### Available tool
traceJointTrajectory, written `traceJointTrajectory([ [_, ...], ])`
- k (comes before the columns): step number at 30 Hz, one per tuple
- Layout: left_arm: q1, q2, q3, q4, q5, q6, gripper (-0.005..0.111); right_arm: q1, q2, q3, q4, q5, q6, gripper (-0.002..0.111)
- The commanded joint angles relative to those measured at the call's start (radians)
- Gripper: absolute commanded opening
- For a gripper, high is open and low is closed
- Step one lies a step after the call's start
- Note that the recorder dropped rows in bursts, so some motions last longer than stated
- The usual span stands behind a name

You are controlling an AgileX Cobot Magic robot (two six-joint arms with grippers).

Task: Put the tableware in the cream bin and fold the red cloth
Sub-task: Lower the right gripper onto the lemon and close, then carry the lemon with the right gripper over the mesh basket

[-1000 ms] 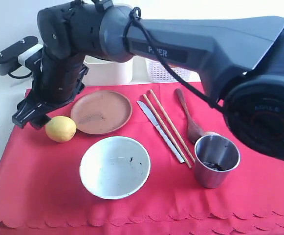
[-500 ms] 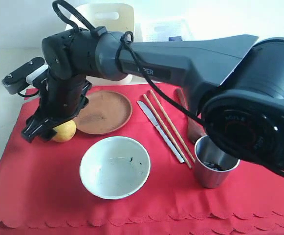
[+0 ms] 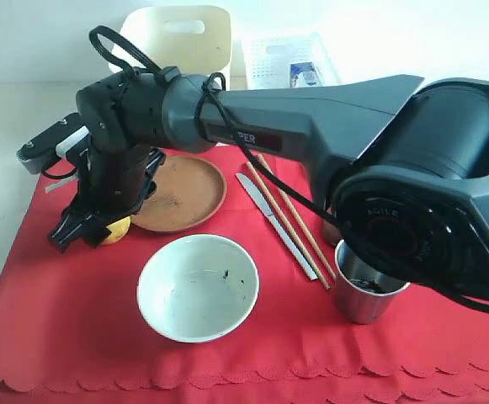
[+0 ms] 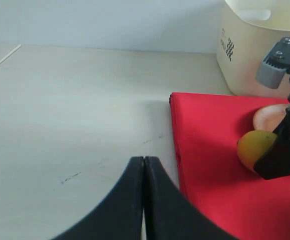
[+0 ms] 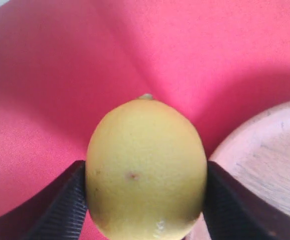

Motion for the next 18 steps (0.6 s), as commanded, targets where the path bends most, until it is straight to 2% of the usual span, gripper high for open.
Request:
traceJointTrajectory([
  [1, 0.002, -0.007, -0.001, -0.005, -0.012, 0.002, 0.0, 0.001, -0.008, -0.005, -0.003, 0.011, 0.009, 0.006],
  [3, 0.002, -0.007, -0.001, -0.005, -0.012, 0.002, 0.0, 0.001, -0.02, -0.005, -0.003, 0.018, 0.019, 0.0],
  [18, 0.002, -0.007, -0.001, -0.005, -0.012, 0.002, 0.0, 0.001, -0.216, -0.007, -0.023, 0.017, 0.03, 0.0],
])
